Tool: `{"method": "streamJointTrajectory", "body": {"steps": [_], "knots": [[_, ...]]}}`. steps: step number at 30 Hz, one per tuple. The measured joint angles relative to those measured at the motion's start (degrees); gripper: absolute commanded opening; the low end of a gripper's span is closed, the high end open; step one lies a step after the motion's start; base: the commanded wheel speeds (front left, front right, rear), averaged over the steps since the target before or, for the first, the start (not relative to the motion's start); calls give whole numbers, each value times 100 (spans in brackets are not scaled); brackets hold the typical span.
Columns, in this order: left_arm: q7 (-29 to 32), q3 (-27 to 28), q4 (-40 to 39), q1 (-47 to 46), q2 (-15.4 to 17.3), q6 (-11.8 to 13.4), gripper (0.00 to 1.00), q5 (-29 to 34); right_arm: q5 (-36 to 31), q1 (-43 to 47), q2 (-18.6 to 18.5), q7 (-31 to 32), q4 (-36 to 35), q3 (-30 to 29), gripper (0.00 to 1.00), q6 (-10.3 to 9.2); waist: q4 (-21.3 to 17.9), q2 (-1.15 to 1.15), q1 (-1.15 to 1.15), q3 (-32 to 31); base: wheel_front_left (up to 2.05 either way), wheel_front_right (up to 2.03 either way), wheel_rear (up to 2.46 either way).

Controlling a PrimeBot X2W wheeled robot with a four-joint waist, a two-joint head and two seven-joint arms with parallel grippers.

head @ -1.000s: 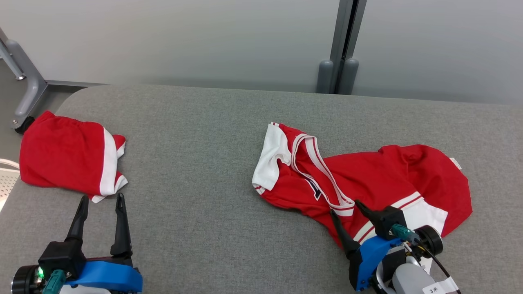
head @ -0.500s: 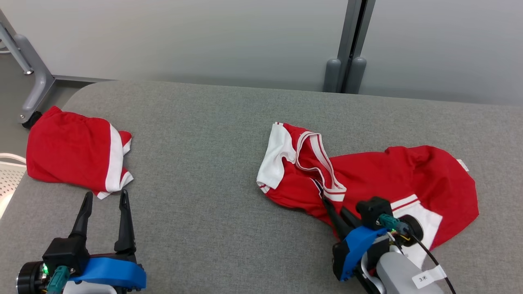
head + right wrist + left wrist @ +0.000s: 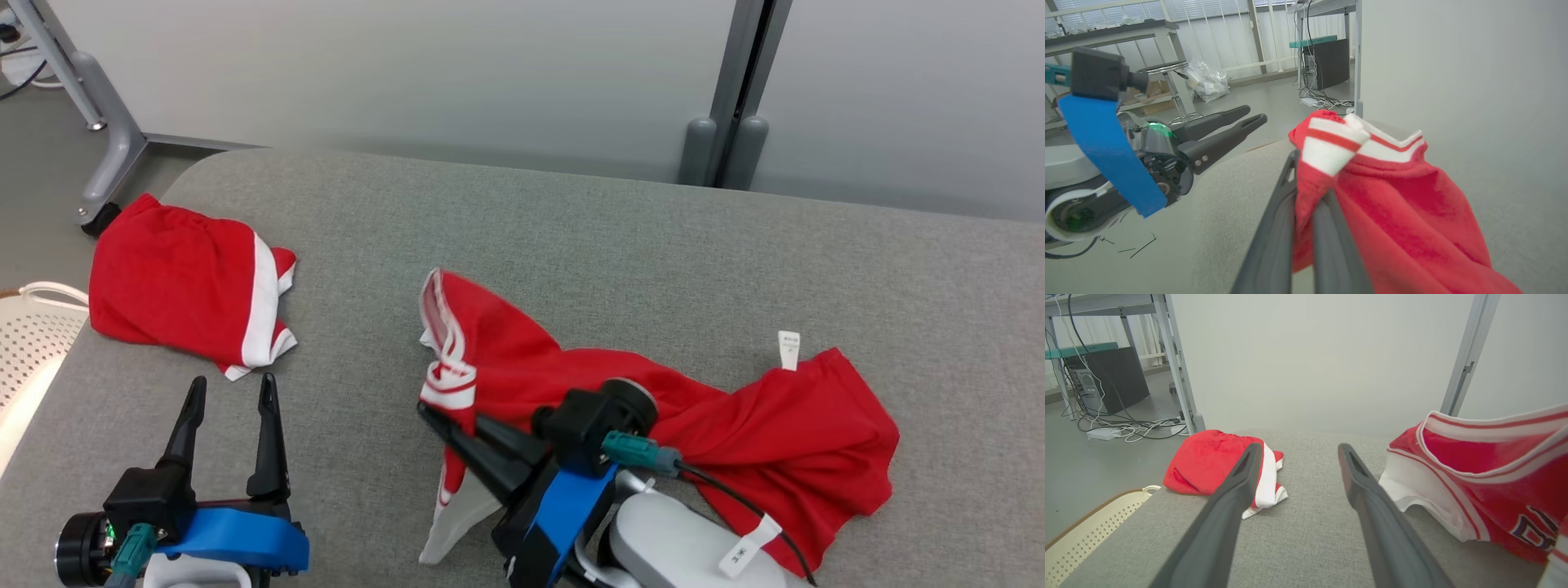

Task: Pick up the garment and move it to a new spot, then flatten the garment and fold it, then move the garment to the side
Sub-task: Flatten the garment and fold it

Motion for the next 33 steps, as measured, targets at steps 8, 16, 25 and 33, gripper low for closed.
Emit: {"method": "streamJointTrajectory", "body": {"steps": [8,16,25,33], "knots": [[-9,-44,146,-186,-130,-74,100,3,605,-20,4,180,112,1179,100,1,230,0,0,170,0,0,0],[-24,56,225,-177,-125,-77,100,15,665,-208,0,-62,653,593,100,1,13,0,0,211,0,0,0],[-25,189,111,-46,-62,-53,100,48,-559,-155,2,-134,781,-1354,100,1,-455,-1,0,44,0,0,0],[-26,194,73,91,-43,-24,100,49,-1555,926,-32,-137,-287,-3201,100,0,-665,-1,0,-143,0,0,0]]}}
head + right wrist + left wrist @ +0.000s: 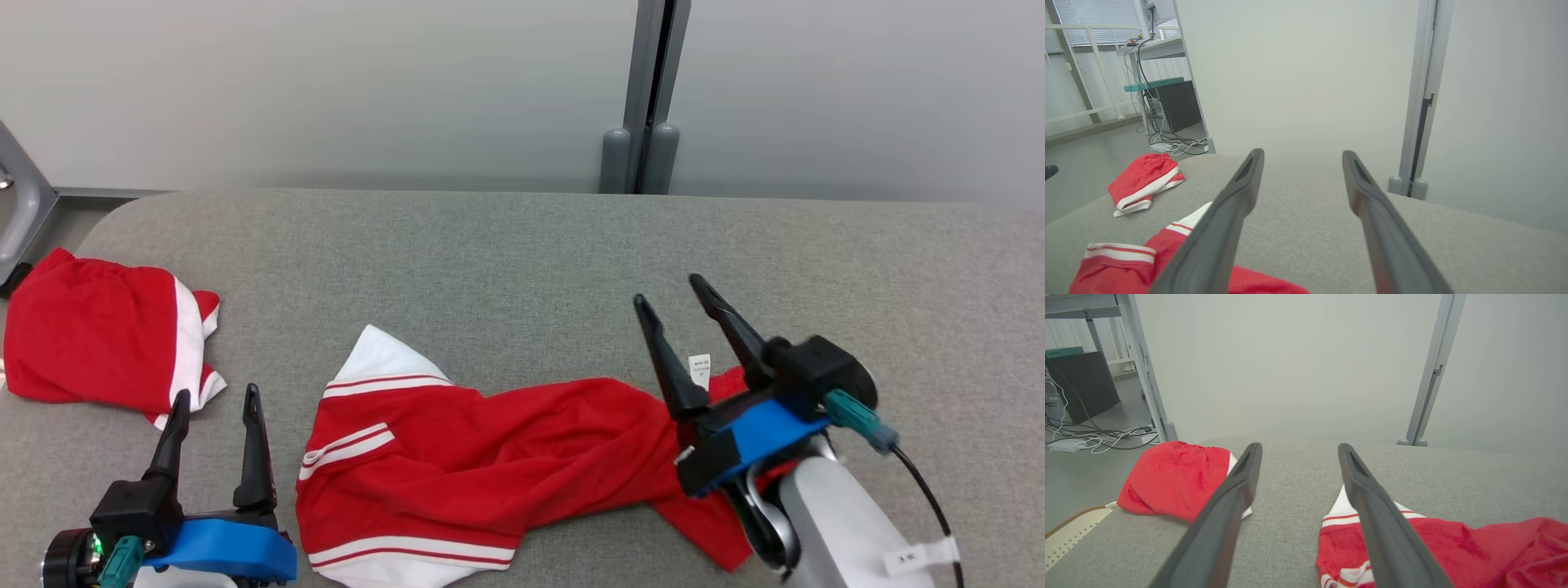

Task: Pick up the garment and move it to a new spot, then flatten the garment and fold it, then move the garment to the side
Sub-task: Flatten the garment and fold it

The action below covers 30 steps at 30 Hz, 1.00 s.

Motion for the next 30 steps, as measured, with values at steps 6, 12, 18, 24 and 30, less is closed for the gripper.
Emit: {"method": "streamJointTrajectory", "body": {"steps": [6,12,18,24,30], "knots": [[0,-7,-20,98,26,4,100,-1,-406,1154,1,0,-965,-1012,100,0,-69,0,0,-106,0,0,0],[0,-5,-30,107,60,9,100,-15,-443,2039,14,-1,-1597,-1373,100,1,-131,0,0,-95,0,0,0],[0,-31,-33,105,62,11,100,-18,-470,2184,18,0,-1589,-1436,100,1,-181,0,0,-49,0,0,0],[1,-53,-63,51,62,25,100,-34,-906,1468,18,124,-1310,-1510,100,0,-187,0,0,66,0,0,0],[1,-97,-56,-72,18,5,100,-49,-1135,414,-276,665,-726,-1510,100,1,-97,0,0,262,0,0,0]]}}
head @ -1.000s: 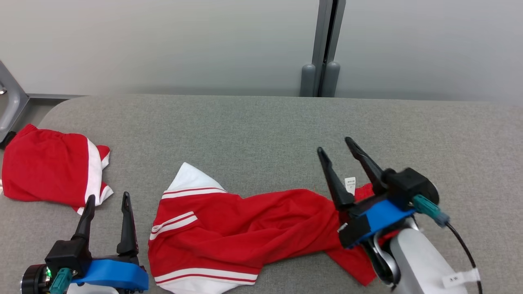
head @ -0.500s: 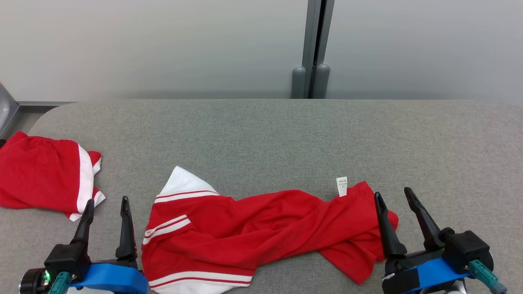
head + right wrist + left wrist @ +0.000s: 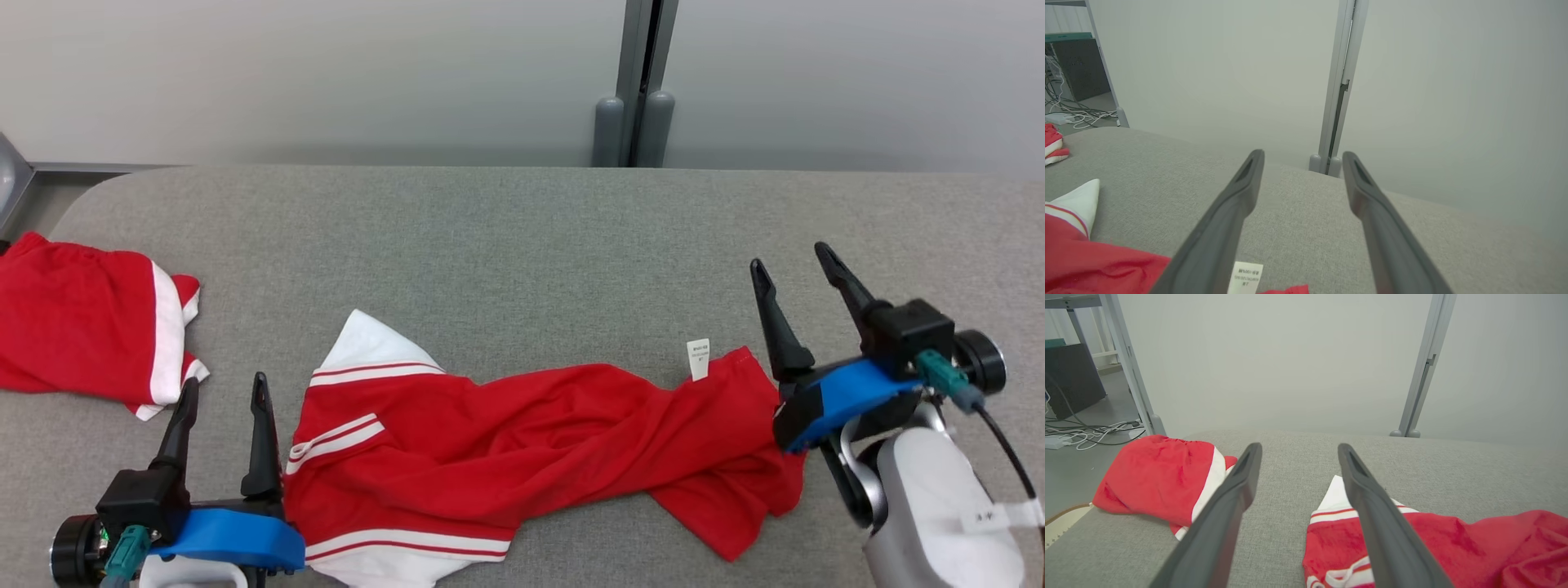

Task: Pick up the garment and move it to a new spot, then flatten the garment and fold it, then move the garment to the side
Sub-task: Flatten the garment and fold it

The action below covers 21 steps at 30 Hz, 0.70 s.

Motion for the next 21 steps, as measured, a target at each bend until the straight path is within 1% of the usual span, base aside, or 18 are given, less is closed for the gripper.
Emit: {"method": "streamJointTrajectory", "body": {"steps": [3,7,12,15,21], "knots": [[0,-40,10,-108,-56,-8,100,2,-8,-398,-170,168,487,24,100,0,85,0,0,117,0,0,0],[0,-53,60,-222,-118,-53,100,7,11,-620,-346,379,1276,55,100,0,221,0,0,269,0,0,0],[0,4,94,-302,-193,-88,100,49,83,-744,-405,599,2139,159,100,0,344,1,1,417,0,0,0],[0,49,103,-303,-242,-115,100,93,152,-832,-413,896,2640,255,100,0,379,1,1,459,0,0,0],[-1,96,134,-345,-303,-188,100,153,314,-1103,-427,1015,3282,543,100,0,413,1,1,490,0,0,0]]}}
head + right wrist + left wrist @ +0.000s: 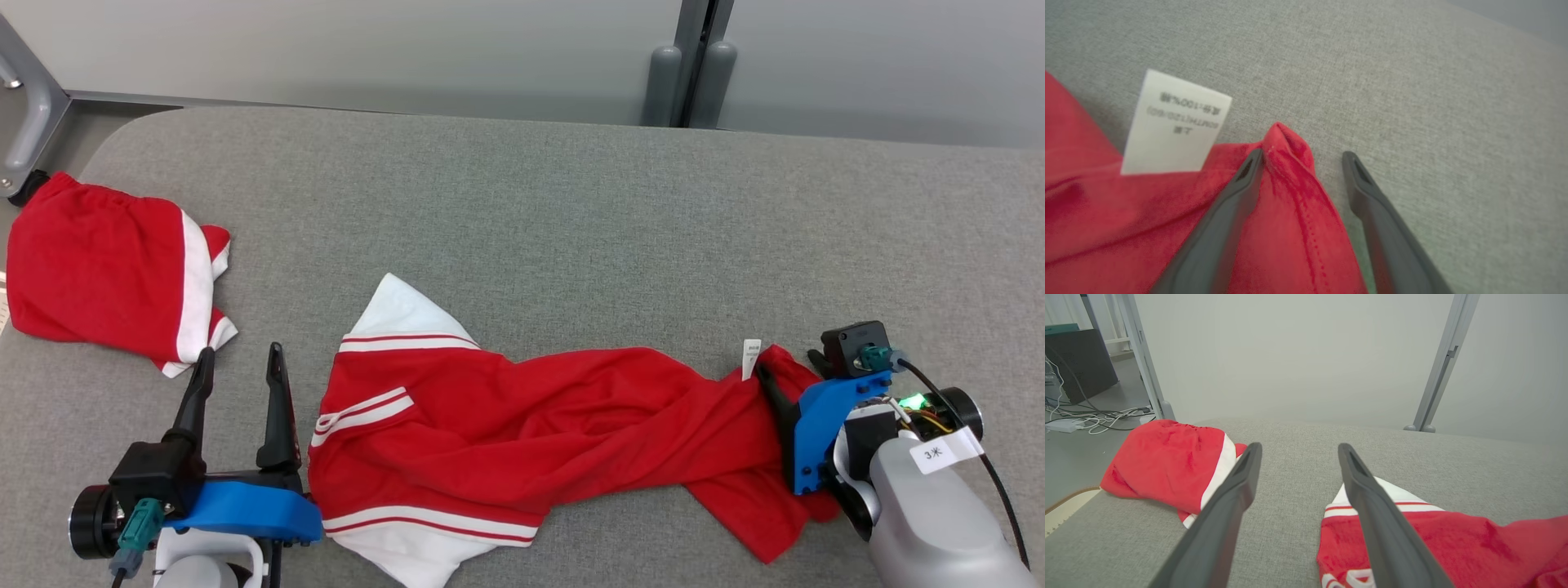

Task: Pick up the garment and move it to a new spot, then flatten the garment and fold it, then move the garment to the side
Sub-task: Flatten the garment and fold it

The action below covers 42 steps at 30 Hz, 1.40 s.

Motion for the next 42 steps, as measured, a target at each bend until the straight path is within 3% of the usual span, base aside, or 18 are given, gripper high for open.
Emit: {"method": "streamJointTrajectory", "body": {"steps": [1,2,7,16,24,34,42], "knots": [[0,1,14,-13,-12,-11,100,12,34,-44,5,21,93,59,45,0,6,0,0,-3,0,0,0],[0,2,24,-30,-31,-18,100,32,96,-94,12,45,165,114,0,0,14,0,0,-6,0,0,0],[0,67,70,-48,-96,-63,100,60,331,-243,14,-187,309,353,0,0,4,0,0,-49,0,0,0],[0,214,98,48,-168,-96,100,144,356,-764,-152,-1316,179,405,0,0,-136,0,-1,-224,0,0,0],[0,312,105,183,-191,-130,100,198,293,-765,-63,-1659,-456,330,0,0,-356,0,-1,-396,0,0,0],[0,401,94,453,-177,-147,100,200,601,1674,11,-1673,-2628,275,0,0,-717,-1,-1,-643,0,0,0],[0,378,57,518,-154,-120,100,208,703,3540,118,-1283,-3667,81,0,0,-947,-1,-2,-820,0,0,0]]}}
